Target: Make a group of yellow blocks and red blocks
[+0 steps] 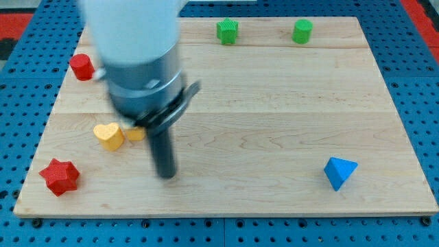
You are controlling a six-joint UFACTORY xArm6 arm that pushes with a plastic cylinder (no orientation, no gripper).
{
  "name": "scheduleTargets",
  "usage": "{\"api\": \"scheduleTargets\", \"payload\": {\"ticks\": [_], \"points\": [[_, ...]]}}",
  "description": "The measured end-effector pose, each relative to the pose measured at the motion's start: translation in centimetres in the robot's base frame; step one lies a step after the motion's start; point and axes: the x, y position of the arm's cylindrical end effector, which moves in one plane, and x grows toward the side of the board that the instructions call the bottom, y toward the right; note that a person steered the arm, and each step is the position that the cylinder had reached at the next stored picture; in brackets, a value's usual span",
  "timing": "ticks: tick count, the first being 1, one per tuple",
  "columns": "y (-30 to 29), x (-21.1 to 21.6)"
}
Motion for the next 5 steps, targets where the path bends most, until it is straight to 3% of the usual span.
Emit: {"api": "scheduleTargets", "payload": {"ticks": [1, 2, 3, 4, 5], "points": [[-12.5, 3.4], [-16.4, 2.2], [-14.2, -1.3], [-6.6, -2.3], [-8.9, 0.0]]}}
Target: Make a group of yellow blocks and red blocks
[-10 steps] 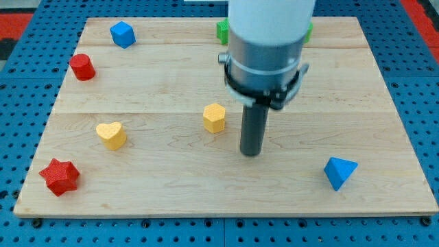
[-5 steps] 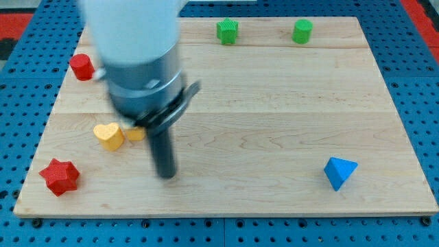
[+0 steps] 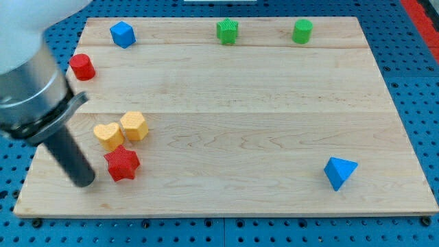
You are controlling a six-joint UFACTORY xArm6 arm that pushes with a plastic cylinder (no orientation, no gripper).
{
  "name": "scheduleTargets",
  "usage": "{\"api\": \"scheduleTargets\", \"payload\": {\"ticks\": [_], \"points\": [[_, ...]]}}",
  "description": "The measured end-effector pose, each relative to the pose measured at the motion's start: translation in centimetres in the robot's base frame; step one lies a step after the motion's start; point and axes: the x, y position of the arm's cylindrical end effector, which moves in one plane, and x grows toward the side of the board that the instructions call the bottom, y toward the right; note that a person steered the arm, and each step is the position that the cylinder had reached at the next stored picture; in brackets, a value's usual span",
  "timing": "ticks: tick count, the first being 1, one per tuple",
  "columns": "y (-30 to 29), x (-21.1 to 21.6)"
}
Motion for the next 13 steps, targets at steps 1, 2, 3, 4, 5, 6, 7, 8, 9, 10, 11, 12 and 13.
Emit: {"api": "scheduleTargets", "payload": {"ticks": [1, 2, 3, 4, 5, 6, 7, 8, 9, 10, 11, 12, 13], "points": [[5.0, 0.4], [5.8, -2.1], [5.7, -5.6], [12.6, -3.1], [17.4, -12.0], [13.4, -22.0], [4.2, -29.0], [-3.5, -28.7], [-8.3, -29.0], [-3.7, -21.6], [3.0, -15.4], [3.4, -15.6], [6.2, -21.0]]}}
